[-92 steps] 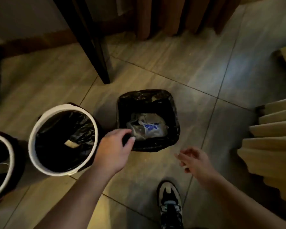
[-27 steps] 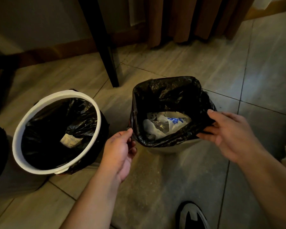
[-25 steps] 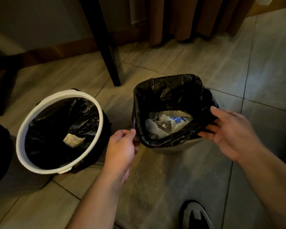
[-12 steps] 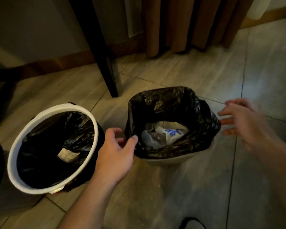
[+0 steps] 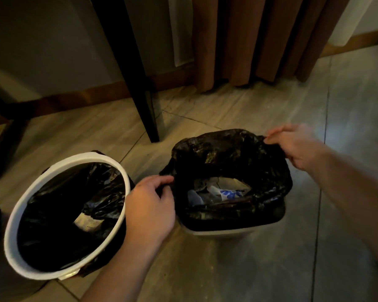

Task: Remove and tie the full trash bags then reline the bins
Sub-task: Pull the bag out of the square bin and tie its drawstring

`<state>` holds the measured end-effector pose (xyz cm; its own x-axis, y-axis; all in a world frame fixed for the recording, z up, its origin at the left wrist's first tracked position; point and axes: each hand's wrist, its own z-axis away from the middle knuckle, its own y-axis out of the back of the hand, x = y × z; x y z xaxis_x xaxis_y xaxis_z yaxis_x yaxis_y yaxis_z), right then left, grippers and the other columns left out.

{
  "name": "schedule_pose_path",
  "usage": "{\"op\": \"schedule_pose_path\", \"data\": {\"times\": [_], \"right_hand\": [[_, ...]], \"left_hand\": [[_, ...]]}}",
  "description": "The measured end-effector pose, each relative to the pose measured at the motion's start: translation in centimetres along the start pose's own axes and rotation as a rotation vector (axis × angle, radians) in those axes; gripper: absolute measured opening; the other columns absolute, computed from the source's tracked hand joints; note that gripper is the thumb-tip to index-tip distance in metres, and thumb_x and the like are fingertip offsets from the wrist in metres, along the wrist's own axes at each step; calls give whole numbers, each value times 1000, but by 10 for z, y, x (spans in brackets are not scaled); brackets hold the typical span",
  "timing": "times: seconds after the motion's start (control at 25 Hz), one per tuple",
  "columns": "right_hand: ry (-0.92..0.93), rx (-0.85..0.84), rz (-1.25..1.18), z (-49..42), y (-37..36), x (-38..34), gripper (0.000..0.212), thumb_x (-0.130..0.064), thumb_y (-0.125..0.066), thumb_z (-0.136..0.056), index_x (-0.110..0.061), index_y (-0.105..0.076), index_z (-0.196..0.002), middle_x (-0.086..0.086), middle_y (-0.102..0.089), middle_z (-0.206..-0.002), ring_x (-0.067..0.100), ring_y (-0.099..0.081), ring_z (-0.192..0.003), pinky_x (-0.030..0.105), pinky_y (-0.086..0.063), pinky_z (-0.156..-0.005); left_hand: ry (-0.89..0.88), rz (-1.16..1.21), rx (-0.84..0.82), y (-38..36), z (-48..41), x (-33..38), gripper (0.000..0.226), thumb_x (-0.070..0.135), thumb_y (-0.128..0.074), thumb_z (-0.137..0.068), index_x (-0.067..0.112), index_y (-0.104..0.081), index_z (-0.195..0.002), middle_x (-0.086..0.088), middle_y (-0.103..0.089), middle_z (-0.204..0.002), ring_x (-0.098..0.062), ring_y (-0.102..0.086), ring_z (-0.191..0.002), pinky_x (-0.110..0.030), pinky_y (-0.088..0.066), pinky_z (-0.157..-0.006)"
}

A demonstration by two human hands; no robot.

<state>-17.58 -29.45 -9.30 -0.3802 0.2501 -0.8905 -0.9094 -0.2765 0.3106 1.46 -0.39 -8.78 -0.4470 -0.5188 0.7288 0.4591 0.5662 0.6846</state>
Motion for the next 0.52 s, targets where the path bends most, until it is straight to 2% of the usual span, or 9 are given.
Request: {"op": "schedule_pose_path", "data": {"times": [0.04,0.08,0.16,0.28,0.4,0.44,0.52], "right_hand": [[63,50,-30,-2,1,0,21,2,-80,-80,-17,-76,-86,12,-77,-96,27,-73,-92,37,-63,-79],[135,80,-59,-3,2,-2,21,1,-82,-79,-20,-75,-80,8,-77,-86,27,-74,-88,37,-64,-78],[277,70,-102,1,3,-10,26,-2,-82,-80,-26,-75,-72,0,-76,-74,21,-74,-80,31,-64,-71],[454,41,-120,9,0,-26,28,-5,-82,-79,-33,-76,-74,3,-79,-84,19,-78,-84,31,-64,-73],[541,104,-115,13,-6,-34,25,-7,-82,-79,-30,-74,-76,0,-80,-84,17,-79,-81,30,-64,-72],[556,120,-118,14,-7,-34,24,-8,-82,-80,-30,-74,-77,-1,-80,-84,16,-79,-81,28,-64,-71],[617,141,-83,16,-10,-30,25,-11,-81,-82,-35,-73,-79,-2,-79,-85,13,-79,-82,25,-63,-69]], "left_hand": [[-61,-14,43,2,0,4,26,15,-66,-98,32,-78,-113,29,-61,-110,31,-51,-89,7,-38,-78],[-109,-19,81,4,1,7,29,11,-66,-97,29,-78,-115,31,-59,-110,35,-45,-96,11,-29,-84],[-189,-45,116,6,3,9,34,5,-66,-96,23,-77,-121,24,-62,-116,26,-44,-105,11,-22,-93],[-269,-98,123,8,0,9,42,-2,-61,-94,15,-72,-131,11,-64,-127,15,-41,-116,8,-20,-101],[-243,-89,153,12,-8,13,49,-4,-57,-91,15,-71,-133,5,-66,-134,10,-46,-119,7,-20,-103],[-226,-75,162,13,-11,13,49,-3,-57,-90,18,-71,-132,7,-65,-132,9,-48,-118,3,-24,-107],[-141,-2,178,14,-14,16,50,-2,-57,-89,21,-71,-130,12,-64,-128,-3,-60,-118,-21,-43,-113]]}}
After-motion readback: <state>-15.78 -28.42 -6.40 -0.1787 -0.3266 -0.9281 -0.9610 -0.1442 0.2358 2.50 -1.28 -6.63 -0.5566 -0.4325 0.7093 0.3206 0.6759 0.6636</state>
